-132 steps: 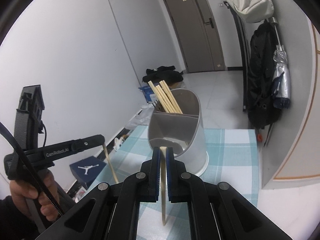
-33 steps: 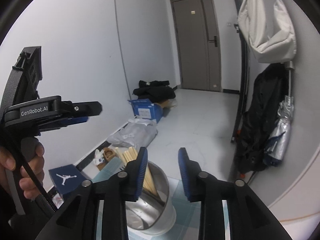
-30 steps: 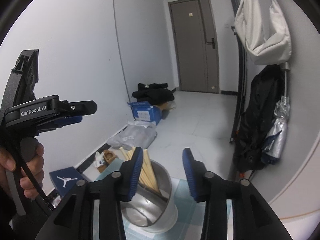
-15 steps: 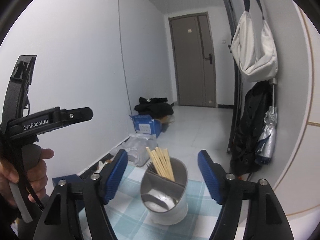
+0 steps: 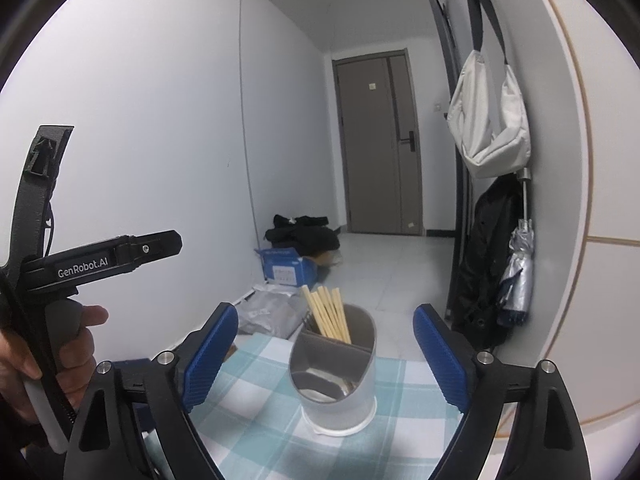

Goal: Organize utensils

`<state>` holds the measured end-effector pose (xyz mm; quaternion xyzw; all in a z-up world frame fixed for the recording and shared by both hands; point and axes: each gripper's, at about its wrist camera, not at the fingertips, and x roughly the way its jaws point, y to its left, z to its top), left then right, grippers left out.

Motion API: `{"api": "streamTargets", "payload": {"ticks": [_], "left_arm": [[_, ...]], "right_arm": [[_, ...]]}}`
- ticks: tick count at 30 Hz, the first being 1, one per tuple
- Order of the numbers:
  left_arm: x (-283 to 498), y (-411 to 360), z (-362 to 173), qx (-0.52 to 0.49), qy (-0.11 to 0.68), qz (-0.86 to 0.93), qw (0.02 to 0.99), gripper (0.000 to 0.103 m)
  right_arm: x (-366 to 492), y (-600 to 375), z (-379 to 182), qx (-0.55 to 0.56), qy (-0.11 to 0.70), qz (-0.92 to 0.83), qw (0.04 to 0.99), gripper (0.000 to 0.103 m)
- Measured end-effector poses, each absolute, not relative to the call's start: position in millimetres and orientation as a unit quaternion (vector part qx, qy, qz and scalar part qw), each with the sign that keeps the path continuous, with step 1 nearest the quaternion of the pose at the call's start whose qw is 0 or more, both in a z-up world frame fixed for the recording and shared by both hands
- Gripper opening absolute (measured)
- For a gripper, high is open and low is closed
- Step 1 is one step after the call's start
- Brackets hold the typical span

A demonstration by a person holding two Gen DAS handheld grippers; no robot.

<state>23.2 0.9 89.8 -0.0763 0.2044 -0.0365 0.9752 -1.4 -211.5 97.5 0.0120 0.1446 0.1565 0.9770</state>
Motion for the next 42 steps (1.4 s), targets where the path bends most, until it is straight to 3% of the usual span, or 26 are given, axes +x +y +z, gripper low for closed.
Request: {"api": "streamTargets", "payload": {"ticks": [15,42], "left_arm": [[9.8,-3.1,54.4,-0.073,0.2,-0.034,0.976,0.102],[21.7,2.6,33.6,-0.091,0.232,-0.026,0.968,0.102]], "right_arm": [[-33.3,-217.5,65.4,0.018,0.111,0.127,0.985,0.102],[-32.5,-211.3,43.3,0.022,0.131,0.108,0.985,0.103]]}}
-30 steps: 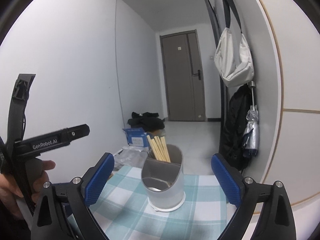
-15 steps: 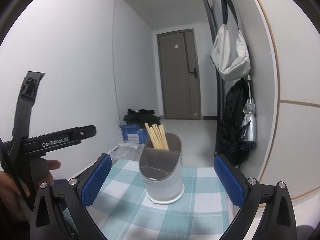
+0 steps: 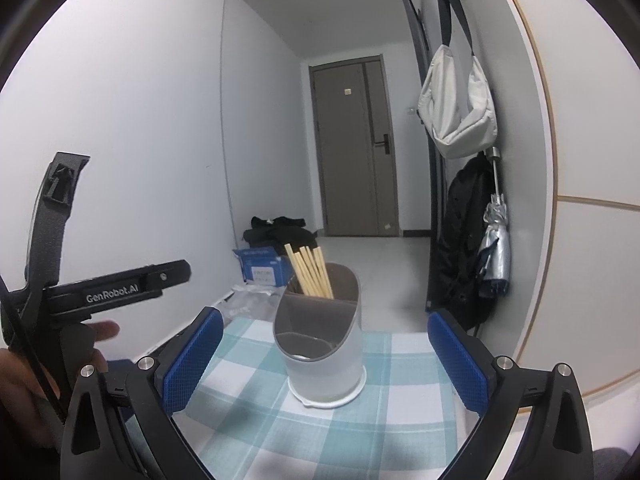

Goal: Organize utensils

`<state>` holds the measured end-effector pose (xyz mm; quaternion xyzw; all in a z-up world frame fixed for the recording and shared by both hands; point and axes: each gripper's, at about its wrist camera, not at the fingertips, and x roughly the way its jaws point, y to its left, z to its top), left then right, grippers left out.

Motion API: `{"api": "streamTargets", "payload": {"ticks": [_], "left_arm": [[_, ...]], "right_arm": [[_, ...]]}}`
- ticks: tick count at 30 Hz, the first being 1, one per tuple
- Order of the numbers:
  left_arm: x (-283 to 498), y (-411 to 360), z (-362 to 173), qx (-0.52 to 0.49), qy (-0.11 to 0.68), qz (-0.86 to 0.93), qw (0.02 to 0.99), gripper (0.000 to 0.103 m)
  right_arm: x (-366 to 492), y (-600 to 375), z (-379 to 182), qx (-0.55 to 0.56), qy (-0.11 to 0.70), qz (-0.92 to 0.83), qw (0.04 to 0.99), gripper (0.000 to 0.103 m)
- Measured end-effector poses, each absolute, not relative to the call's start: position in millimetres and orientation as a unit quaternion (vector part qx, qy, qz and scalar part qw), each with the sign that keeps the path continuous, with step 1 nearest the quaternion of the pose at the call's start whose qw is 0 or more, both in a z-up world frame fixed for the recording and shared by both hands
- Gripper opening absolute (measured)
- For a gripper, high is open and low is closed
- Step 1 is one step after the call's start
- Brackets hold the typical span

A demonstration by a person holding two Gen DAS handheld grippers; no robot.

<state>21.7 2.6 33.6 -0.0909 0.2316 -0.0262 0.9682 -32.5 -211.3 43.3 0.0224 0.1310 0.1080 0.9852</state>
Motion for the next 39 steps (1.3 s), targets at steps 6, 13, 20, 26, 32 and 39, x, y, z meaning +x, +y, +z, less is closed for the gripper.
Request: {"api": "streamTargets", "payload": {"ticks": [6,13,20,26,32,39], "left_arm": [[18.8,1.5,35.1,-0.088,0.224,-0.021,0.97,0.102],[17.8,-1.0,33.8,-0.079,0.224,-0.017,0.971,0.102],[17.7,2.1,35.4,-0.087,0.225,-0.019,0.97,0.102],[18.3,3.0,34.9,-0.088,0.23,-0.019,0.969,0.102],[18.9,2.1,33.8,-0.086,0.234,-0.019,0.968,0.102],[18.9,2.3,33.0,-0.084,0.235,-0.015,0.968,0.102]], "right_arm": [[-35.6,-212.7,44.2,0.023,0.13,0.107,0.985,0.103],[-36.4,-211.8,43.8,0.023,0.132,0.107,0.985,0.103],[-35.1,-212.8,43.0,0.02,0.133,0.104,0.986,0.103],[-34.8,-212.4,43.0,0.017,0.133,0.103,0.986,0.103],[-35.1,-212.8,42.3,0.018,0.134,0.104,0.985,0.103],[-34.3,-212.4,42.4,0.018,0.136,0.104,0.985,0.103]]}}
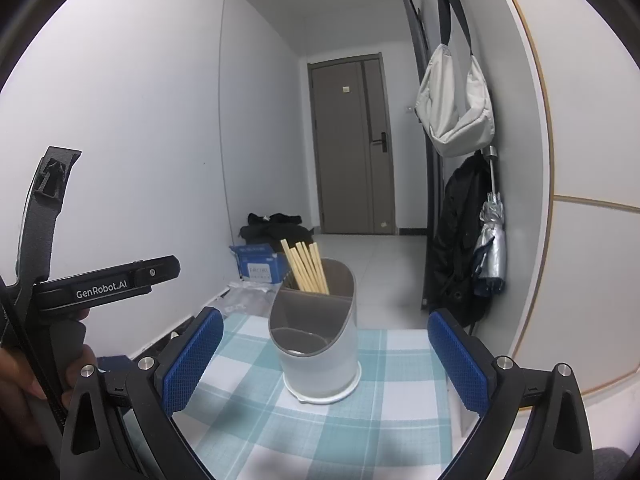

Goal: Organize utensils

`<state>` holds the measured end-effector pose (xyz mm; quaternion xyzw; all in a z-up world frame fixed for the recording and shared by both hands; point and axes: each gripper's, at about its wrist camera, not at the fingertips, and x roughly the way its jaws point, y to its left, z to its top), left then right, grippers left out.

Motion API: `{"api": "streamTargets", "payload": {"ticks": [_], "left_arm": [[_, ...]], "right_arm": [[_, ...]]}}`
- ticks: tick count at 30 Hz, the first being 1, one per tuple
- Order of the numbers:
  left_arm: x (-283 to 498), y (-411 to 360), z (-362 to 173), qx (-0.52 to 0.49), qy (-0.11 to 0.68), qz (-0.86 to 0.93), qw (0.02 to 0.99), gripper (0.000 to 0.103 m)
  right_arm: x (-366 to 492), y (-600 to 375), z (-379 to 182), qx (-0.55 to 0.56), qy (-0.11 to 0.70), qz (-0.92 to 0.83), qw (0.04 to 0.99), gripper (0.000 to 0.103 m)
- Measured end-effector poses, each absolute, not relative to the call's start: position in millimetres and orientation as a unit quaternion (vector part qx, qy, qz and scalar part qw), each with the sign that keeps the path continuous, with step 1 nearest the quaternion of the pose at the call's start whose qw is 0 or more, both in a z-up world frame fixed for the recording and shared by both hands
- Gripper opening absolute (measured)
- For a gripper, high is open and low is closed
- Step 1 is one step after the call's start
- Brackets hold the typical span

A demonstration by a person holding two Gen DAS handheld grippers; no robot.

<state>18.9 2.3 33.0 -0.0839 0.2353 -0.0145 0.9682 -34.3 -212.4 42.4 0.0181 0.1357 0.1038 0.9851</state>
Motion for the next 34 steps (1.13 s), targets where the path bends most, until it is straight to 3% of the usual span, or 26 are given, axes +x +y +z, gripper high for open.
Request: {"api": "streamTargets", "payload": {"ticks": [34], "left_arm": [[22.6,11.5,27.2,-0.093,0.241,0.028,0.966,0.102]], "right_arm": [[-27.8,-215.0,36.6,0.021,0.154,0.1,0.983,0.103]]}}
